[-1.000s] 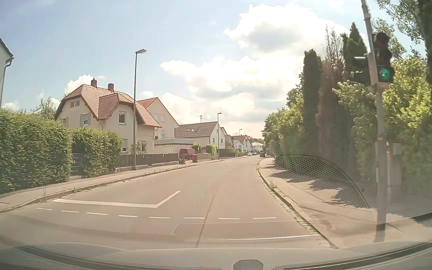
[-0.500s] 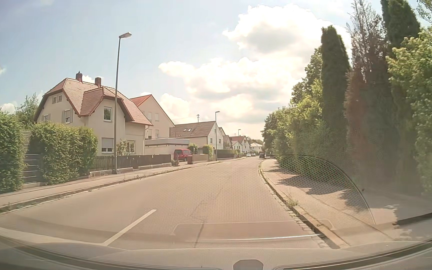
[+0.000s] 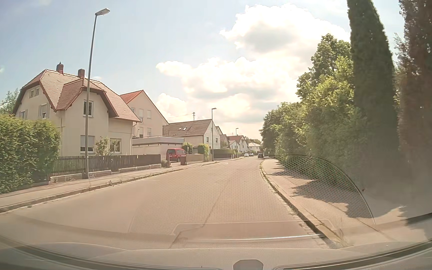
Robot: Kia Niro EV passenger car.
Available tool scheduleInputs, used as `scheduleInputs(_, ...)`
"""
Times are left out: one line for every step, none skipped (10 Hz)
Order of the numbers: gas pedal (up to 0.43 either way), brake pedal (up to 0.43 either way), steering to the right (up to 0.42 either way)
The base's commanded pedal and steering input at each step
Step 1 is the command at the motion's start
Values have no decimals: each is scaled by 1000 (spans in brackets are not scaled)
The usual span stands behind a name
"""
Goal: Follow the waypoints while adhering to traffic rules and regulations
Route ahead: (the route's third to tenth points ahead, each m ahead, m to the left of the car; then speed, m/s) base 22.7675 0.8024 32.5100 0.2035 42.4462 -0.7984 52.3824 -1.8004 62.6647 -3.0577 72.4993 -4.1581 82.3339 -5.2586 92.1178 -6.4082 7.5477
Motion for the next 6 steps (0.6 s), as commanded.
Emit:
scheduleInputs(177, 0, 13)
scheduleInputs(177, 0, 14)
scheduleInputs(177, 0, 17)
scheduleInputs(177, 0, 19)
scheduleInputs(177, 0, 17)
scheduleInputs(157, 0, 16)
